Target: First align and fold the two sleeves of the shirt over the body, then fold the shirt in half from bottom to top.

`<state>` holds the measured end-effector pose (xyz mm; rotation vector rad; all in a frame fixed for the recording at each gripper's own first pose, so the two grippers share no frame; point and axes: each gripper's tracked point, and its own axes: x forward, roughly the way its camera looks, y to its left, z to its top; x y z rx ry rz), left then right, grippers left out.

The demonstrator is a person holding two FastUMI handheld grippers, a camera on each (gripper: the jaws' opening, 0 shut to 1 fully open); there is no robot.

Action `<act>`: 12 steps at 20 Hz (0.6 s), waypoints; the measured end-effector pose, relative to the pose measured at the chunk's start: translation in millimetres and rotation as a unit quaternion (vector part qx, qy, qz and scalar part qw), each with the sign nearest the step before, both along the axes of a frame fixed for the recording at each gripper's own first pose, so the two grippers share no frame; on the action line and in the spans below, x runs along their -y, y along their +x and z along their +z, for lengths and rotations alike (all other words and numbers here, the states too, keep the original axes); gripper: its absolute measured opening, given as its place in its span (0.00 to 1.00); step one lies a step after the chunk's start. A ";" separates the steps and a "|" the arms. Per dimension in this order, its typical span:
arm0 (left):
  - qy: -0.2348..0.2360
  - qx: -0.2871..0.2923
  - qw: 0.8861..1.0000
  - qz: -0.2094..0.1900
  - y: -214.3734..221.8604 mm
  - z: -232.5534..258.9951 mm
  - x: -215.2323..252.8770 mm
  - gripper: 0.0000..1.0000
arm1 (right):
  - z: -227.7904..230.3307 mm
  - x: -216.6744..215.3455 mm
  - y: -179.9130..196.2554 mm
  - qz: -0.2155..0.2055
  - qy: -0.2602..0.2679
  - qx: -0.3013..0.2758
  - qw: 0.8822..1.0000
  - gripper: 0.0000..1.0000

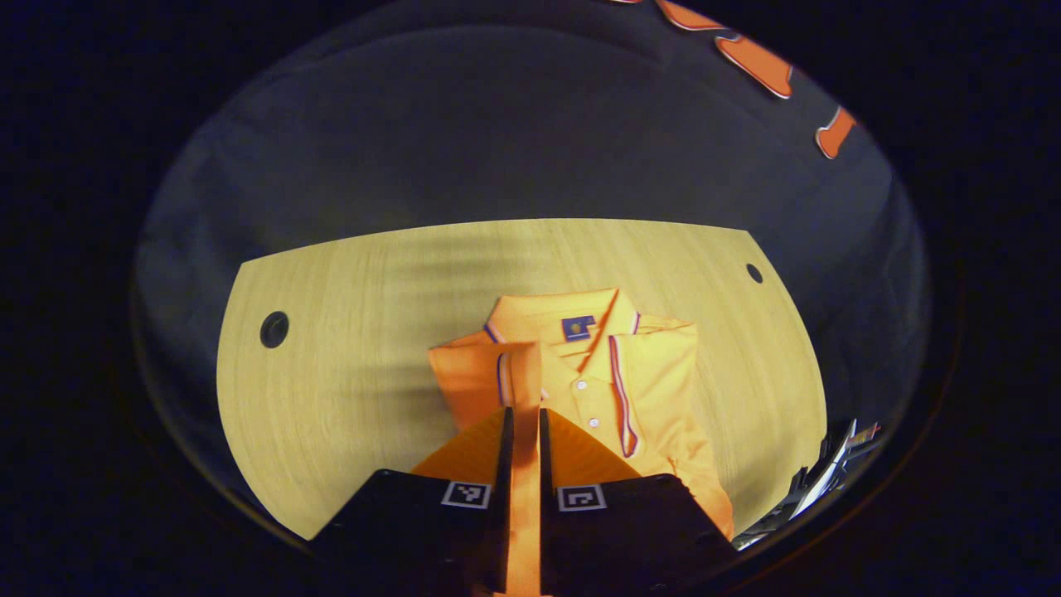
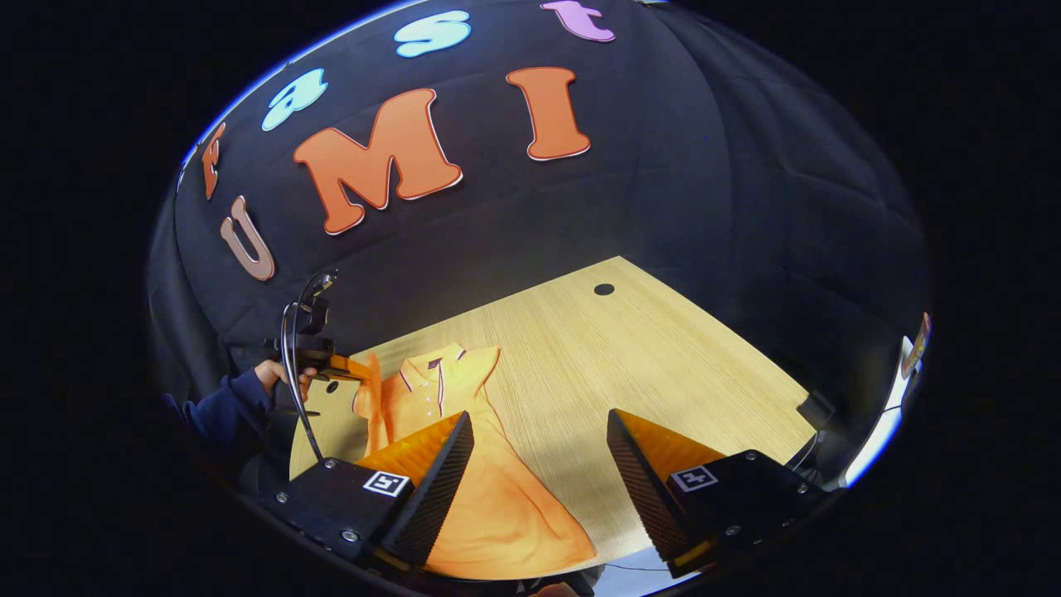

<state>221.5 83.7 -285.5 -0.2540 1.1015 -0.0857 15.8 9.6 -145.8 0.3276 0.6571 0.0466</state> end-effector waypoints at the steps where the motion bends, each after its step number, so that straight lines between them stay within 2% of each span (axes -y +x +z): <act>1: -0.020 0.007 1.000 -0.019 0.4 5.9 17.7 0.19 | -0.9 1.5 -2.1 -0.001 0.001 -0.002 1.000 0.99; 2: -0.035 0.017 0.999 -0.035 -1.6 9.2 30.9 0.36 | 3.7 3.8 -6.0 -0.002 0.001 -0.004 1.000 0.99; 3: -0.032 0.027 0.998 -0.046 -3.6 14.1 36.7 0.41 | 3.5 4.6 -8.4 -0.003 0.001 -0.006 1.000 0.99; 4: -0.030 0.035 0.997 -0.057 -5.1 14.3 40.9 0.57 | 3.4 3.9 -10.6 -0.003 0.000 -0.007 1.000 0.99; 8: 0.003 0.062 0.996 -0.069 -23.1 22.2 33.9 0.94 | 3.7 5.7 -13.2 -0.011 -0.010 -0.003 1.000 0.99; 12: 0.033 0.131 0.989 -0.056 -45.8 53.8 20.7 0.98 | 11.6 3.1 -6.9 -0.016 -0.037 0.025 0.999 0.99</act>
